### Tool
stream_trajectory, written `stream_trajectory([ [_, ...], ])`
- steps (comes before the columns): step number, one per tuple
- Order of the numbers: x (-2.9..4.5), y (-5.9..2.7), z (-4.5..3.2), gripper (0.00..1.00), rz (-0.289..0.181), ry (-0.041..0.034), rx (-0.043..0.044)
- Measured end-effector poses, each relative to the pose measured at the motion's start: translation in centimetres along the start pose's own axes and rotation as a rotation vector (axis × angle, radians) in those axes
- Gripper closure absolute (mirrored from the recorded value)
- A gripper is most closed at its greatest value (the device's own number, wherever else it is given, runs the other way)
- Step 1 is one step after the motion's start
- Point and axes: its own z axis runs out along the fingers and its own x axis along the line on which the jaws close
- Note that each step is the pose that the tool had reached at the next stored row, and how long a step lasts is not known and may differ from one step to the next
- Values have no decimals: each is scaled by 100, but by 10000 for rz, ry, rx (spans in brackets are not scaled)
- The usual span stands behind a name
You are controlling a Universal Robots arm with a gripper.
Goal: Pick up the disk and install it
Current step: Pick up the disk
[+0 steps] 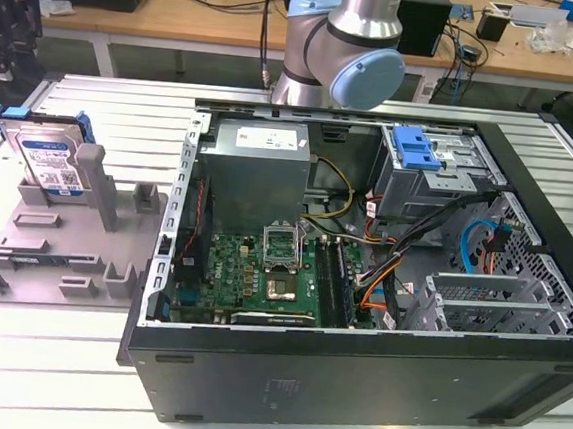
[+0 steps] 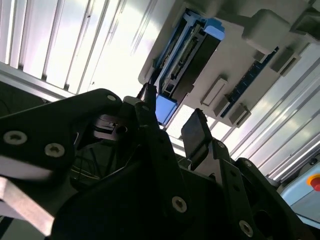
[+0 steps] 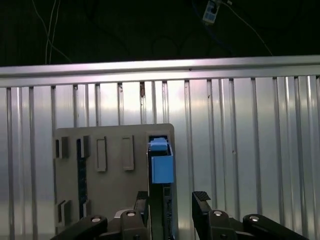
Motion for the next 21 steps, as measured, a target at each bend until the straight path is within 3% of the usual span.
stream_trajectory([
  [4,5,97,30,52,-46,2,2],
  [15,74,99,120,52,-293,10,9],
  [21,77,96,192,52,-439,16,33],
])
